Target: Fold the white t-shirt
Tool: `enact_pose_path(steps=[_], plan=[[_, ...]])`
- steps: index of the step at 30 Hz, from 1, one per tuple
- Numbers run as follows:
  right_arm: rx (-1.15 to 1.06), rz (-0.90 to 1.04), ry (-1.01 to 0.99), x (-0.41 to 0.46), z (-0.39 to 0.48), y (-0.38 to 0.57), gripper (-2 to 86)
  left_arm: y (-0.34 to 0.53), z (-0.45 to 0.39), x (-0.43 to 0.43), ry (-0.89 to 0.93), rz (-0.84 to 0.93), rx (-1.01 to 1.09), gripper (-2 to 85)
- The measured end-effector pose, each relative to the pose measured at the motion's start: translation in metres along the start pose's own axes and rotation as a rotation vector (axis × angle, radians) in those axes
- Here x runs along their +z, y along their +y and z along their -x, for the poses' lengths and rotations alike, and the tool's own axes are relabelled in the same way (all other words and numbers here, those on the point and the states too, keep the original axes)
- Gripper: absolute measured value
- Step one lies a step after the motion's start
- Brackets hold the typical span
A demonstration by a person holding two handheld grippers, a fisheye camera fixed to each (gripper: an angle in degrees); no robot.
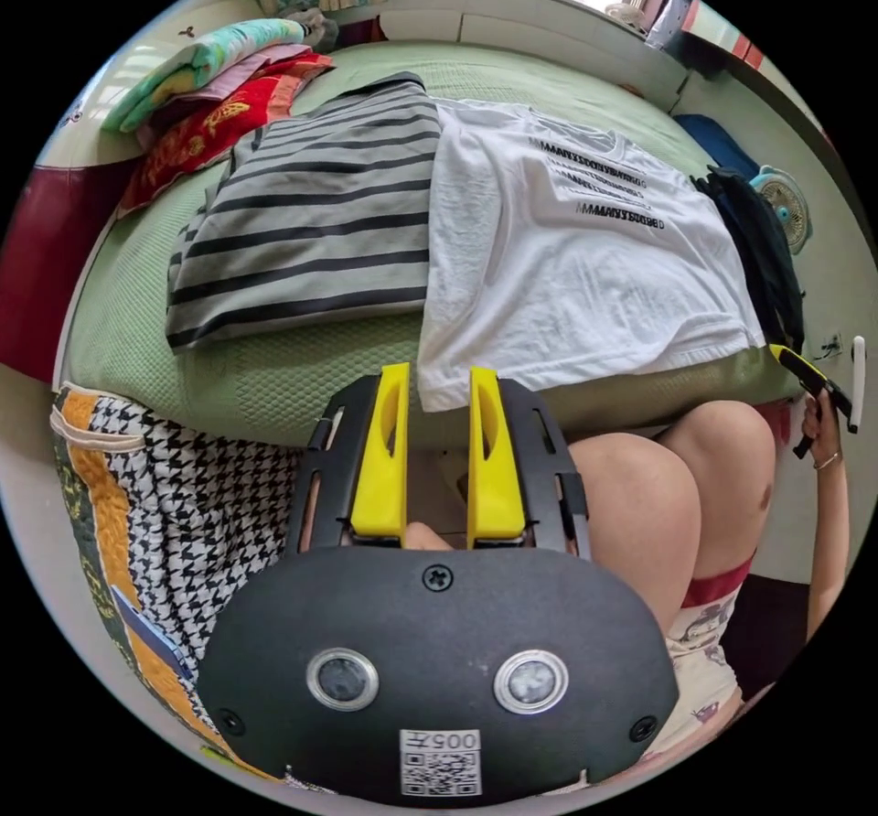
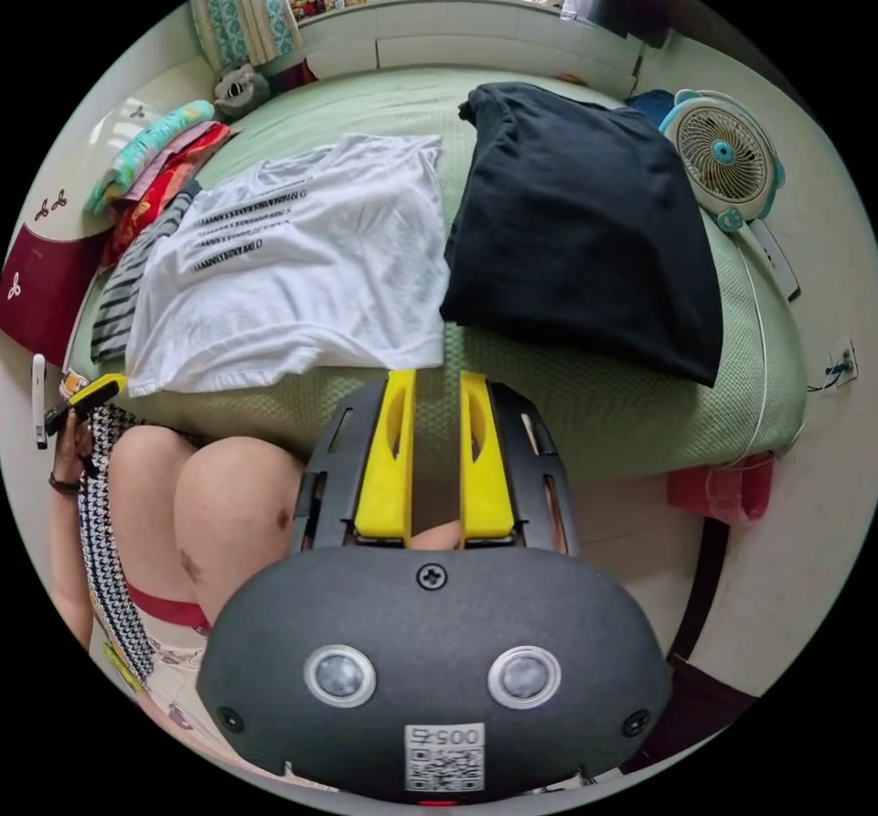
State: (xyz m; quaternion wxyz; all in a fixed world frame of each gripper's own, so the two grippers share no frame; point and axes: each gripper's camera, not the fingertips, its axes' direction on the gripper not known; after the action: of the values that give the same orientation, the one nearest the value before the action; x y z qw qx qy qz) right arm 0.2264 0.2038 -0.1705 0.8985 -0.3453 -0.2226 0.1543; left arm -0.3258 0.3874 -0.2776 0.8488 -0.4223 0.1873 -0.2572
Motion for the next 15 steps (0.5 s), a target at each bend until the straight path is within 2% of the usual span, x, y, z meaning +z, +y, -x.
enact_pose_path(steps=[5, 10, 15], plan=[[0.066, 0.02, -0.019, 0.007, -0.007, -0.004, 9.3, 0.02, 0.013, -0.015, 0.057, -0.015, -0.037, 15.4], [0.105, 0.025, -0.013, 0.011, -0.012, 0.001, 9.0, 0.031, 0.02, -0.023, 0.059, 0.01, -0.068, 15.7], [0.032, -0.017, 0.071, -0.004, -0.001, 0.017, 5.8, 0.042, 0.01, -0.038, -0.046, 0.022, -0.069, 12.6]])
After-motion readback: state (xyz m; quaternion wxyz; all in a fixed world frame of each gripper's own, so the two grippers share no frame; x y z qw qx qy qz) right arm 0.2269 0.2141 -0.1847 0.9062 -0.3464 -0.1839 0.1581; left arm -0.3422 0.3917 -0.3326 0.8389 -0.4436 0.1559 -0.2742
